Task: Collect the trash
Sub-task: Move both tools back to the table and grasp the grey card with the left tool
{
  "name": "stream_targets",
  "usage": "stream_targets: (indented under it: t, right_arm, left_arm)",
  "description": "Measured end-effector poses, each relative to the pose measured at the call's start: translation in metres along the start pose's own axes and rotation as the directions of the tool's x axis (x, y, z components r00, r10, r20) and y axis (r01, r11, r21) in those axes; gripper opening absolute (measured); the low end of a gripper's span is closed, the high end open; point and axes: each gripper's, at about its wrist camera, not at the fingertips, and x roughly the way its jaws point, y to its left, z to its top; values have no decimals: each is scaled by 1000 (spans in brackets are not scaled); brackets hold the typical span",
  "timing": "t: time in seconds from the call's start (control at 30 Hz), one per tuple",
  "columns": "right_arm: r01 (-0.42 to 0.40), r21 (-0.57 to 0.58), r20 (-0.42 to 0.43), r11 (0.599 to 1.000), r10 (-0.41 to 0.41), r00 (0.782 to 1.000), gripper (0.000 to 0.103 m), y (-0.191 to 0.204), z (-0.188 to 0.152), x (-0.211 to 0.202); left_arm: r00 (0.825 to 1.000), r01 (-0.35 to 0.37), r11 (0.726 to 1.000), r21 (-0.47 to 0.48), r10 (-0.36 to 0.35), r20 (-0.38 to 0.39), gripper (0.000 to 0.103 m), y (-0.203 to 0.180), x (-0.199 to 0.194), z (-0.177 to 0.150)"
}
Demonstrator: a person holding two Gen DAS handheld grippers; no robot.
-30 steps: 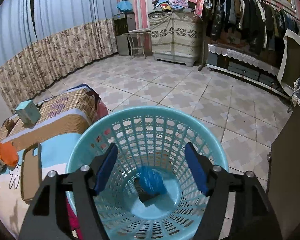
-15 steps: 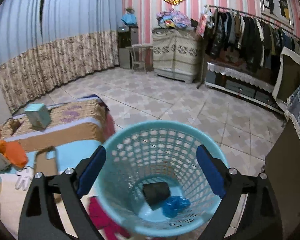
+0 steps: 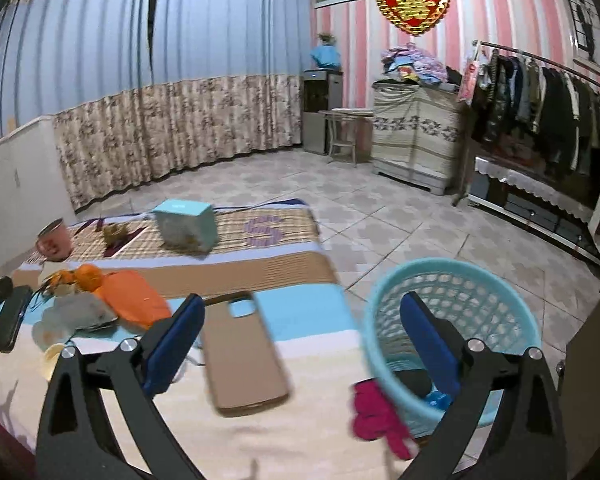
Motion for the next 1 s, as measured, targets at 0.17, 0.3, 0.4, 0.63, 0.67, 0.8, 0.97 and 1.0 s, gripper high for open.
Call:
stream_targets:
  t: [0.17,0.3,0.4,0.63,0.67,0.8,0.97,1.0]
  right_arm:
    - [-12,-20,-22,1000,11,1000,96,31,-12,6]
    - [-6,-26,-44,1000,5,999,96,46,-23,17]
    - [4,-35,-52,999,-6,999,96,52,-34,25]
    - [-4,-82,-96,997,-3,995,96,61,-50,36]
    - [-4,-93,-101,996,-5,995,96,63,-51,37]
    - [1,-121,-109,993,-14,994,96,66,-51,41]
    - [-10,-112,-118,994,-3,993,96,67,-51,42]
    - [-13,-116,-119,993,-1,993,96,68,-51,43]
  left_arm:
    - [999,15,999,-29,-17,-48,98,12,17,-13]
    - [994,37,999,-24,-40,-100,97,13,32,-22]
    - [986,75,996,-44,-81,-143,97,14,43,-29]
    - [970,132,991,5,-128,-206,77,-3,61,-38]
    - [967,141,990,12,-135,-216,69,-6,64,-39]
    - [958,160,987,13,-153,-242,46,-9,73,-41]
    - [949,193,981,-8,-189,-251,7,-7,75,-39]
    - [952,190,982,-8,-186,-244,4,-7,73,-39]
